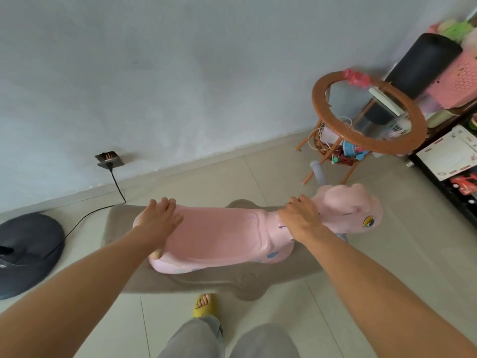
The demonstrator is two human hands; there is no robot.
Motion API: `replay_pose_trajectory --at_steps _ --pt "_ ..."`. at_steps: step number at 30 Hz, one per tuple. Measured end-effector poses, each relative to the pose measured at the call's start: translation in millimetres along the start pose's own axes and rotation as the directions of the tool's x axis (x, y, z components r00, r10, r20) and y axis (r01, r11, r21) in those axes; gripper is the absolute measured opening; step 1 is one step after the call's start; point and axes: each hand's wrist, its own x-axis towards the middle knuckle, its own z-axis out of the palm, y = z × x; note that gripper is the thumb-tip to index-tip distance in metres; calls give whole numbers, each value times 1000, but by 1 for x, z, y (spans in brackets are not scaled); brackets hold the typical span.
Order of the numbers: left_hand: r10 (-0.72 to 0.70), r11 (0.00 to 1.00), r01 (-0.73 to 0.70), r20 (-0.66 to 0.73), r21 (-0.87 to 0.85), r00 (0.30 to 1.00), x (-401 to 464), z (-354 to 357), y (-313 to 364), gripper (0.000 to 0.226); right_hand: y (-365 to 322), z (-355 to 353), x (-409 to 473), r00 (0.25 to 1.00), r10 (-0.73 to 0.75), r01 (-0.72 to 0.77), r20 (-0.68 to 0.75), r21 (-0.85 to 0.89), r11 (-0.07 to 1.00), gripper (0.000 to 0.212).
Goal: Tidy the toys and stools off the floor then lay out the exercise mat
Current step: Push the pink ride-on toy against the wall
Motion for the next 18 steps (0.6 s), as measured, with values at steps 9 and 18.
replay_pose_trajectory --at_steps 9,18 --pt "-60 997 58 36 41 998 97 -73 -14 89 100 8 99 997 -62 64 -55 25 998 27" --pt "-175 976 198 209 -94 962 154 -136 0 92 184 13 180 967 -215 212 -135 -34 977 20"
